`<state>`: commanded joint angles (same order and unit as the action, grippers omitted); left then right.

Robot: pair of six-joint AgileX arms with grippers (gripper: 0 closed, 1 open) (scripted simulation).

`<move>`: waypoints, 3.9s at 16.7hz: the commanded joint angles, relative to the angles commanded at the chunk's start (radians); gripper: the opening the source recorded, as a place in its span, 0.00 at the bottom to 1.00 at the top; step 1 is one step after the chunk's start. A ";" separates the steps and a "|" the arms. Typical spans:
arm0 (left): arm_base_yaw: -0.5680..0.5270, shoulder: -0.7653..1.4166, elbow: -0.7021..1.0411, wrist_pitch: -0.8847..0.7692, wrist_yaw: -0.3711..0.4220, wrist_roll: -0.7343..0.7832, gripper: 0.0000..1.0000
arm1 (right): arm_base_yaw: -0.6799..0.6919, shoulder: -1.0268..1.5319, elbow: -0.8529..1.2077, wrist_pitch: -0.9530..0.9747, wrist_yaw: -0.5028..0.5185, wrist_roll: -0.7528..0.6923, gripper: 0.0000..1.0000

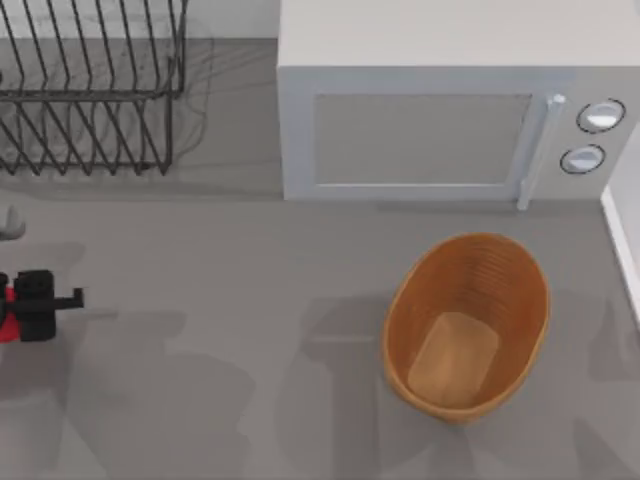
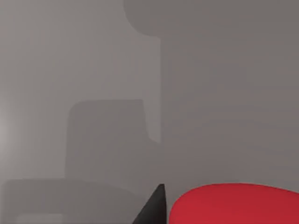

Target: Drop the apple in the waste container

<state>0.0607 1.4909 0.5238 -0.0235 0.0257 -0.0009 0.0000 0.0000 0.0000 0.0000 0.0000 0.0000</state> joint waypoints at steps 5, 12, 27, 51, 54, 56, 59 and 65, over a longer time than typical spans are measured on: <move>-0.003 -0.126 0.180 -0.352 -0.002 -0.002 0.00 | 0.000 0.000 0.000 0.000 0.000 0.000 1.00; -0.006 -0.291 0.350 -0.642 -0.003 -0.008 0.00 | 0.000 0.000 0.000 0.000 0.000 0.000 1.00; -0.321 0.166 0.920 -1.007 -0.037 0.168 0.00 | 0.000 0.000 0.000 0.000 0.000 0.000 1.00; -1.086 1.037 2.228 -1.713 -0.084 0.615 0.00 | 0.000 0.000 0.000 0.000 0.000 0.000 1.00; -1.083 1.004 2.125 -1.632 -0.085 0.617 0.00 | 0.000 0.000 0.000 0.000 0.000 0.000 1.00; -1.081 0.974 2.005 -1.555 -0.085 0.620 0.00 | 0.000 0.000 0.000 0.000 0.000 0.000 1.00; -1.078 0.930 1.810 -1.430 -0.084 0.625 0.00 | 0.000 0.000 0.000 0.000 0.000 0.000 1.00; -1.076 0.888 1.674 -1.312 -0.086 0.629 0.00 | 0.000 0.000 0.000 0.000 0.000 0.000 1.00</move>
<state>-1.0152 2.3785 2.1975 -1.3352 -0.0600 0.6283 0.0000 0.0000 0.0000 0.0000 0.0000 0.0000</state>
